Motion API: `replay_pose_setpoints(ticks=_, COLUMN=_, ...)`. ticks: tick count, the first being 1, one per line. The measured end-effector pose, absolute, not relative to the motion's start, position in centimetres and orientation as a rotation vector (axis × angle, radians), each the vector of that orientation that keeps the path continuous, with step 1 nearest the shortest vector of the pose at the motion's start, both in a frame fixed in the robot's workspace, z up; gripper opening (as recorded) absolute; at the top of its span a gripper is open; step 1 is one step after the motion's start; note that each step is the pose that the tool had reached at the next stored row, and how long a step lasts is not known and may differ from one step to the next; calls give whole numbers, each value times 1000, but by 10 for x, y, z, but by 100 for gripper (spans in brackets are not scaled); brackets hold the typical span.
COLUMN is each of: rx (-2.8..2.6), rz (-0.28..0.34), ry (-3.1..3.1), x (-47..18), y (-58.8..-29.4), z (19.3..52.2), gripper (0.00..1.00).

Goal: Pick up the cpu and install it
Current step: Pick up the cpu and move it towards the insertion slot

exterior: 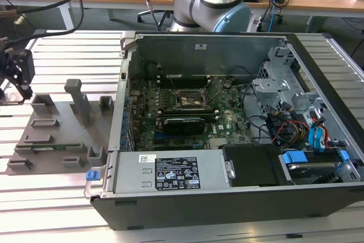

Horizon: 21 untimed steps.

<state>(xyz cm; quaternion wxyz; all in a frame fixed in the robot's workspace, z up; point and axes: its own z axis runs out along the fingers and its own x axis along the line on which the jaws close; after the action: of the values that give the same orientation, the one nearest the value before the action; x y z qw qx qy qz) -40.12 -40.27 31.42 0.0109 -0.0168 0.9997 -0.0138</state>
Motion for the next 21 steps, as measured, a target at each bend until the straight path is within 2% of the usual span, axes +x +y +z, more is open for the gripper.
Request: replay_pose_setpoints(ticks=21, rx=-53, rz=-57, ry=3122, x=-401, y=-403, z=350, gripper=55)
